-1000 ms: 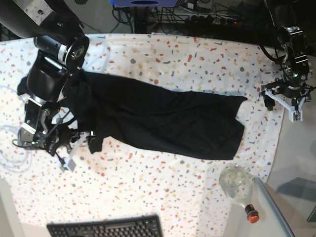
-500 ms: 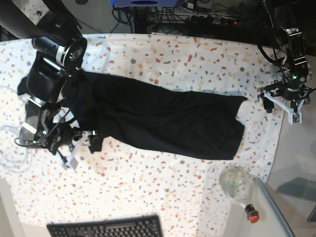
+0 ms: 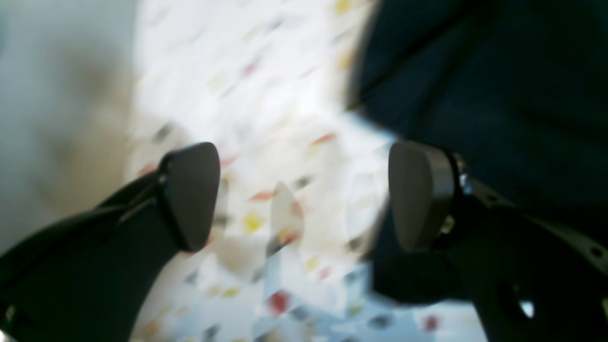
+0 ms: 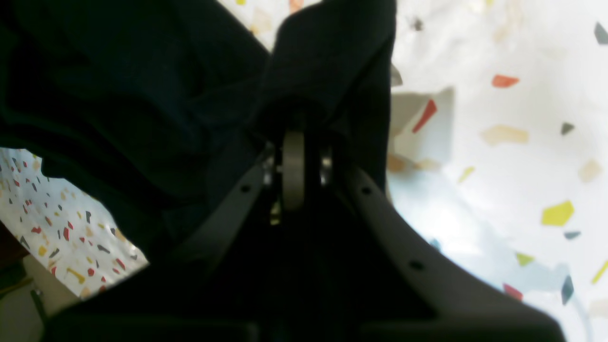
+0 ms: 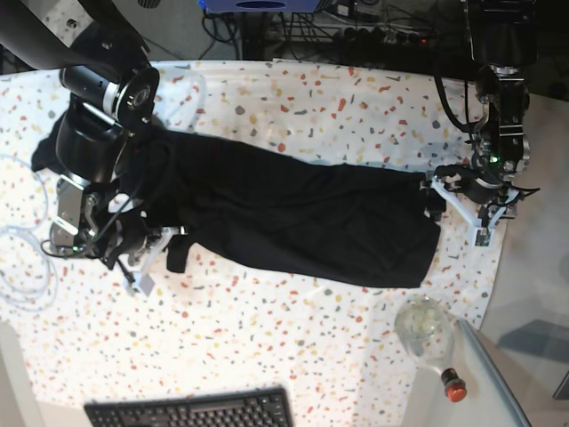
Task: Layout the t-shirt on the table in an organized manner, then fold the t-shirt properly
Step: 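Regrasp the shirt with the right gripper near its hanging fabric, then grasp the shirt edge with both grippers and lift it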
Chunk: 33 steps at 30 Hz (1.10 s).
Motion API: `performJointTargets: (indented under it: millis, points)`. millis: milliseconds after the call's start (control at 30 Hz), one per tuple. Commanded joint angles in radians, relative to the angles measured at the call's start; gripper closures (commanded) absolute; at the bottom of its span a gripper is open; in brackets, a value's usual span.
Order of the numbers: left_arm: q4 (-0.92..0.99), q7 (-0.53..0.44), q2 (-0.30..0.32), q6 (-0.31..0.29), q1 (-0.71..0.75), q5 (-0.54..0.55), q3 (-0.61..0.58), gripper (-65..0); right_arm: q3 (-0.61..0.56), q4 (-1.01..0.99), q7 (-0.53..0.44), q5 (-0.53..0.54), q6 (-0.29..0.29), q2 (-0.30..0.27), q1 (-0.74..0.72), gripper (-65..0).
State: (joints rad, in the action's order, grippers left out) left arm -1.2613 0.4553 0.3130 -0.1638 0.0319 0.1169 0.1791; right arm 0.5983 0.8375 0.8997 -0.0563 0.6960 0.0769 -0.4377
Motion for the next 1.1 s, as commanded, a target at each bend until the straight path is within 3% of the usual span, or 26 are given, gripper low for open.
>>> performJointTargets:
  millis: [0, 400, 433, 600, 733, 800, 933, 1067]
  points:
    - [-0.021, -0.017, -0.002, 0.002, -0.025, 0.004, 0.001, -51.8, -0.004, 0.016, 0.005, 0.011, 0.002, -0.002, -0.033, 0.0]
    - [0.144, -0.006, -0.088, 0.002, -0.186, -0.004, -0.006, -51.2, -0.004, 0.016, 0.009, 0.011, 0.002, -0.002, -0.033, 0.0]
    - [0.154, 0.007, -0.093, 0.002, -0.188, -0.004, -0.006, -49.5, -0.004, 0.016, 0.009, 0.011, 0.002, -0.002, -0.033, 0.0]
    - [0.24, 0.02, -0.1, 0.002, -0.194, -0.003, -0.006, -29.0, -0.004, 0.016, 0.009, 0.011, 0.002, -0.002, -0.033, 0.0]
    - [0.263, 0.026, -0.099, -0.001, -0.188, 0.002, -0.006, -18.4, -0.004, 0.016, 0.009, 0.011, 0.002, -0.002, -0.033, 0.0]
    - [0.234, 0.026, -0.094, -0.001, -0.157, 0.002, -0.006, -2.5, -0.004, 0.016, 0.009, 0.011, 0.002, -0.002, -0.033, 0.0]
    - [0.117, 0.049, -0.091, -0.001, -0.082, -0.004, 0.0, 0.0, -0.004, 0.016, 0.009, 0.011, 0.002, -0.004, -0.033, 0.0]
    - [-0.087, 0.199, -0.082, 0.0, -0.002, 0.002, 0.004, 0.0, -0.004, 0.016, 0.009, 0.011, 0.002, -0.015, -0.033, 0.0]
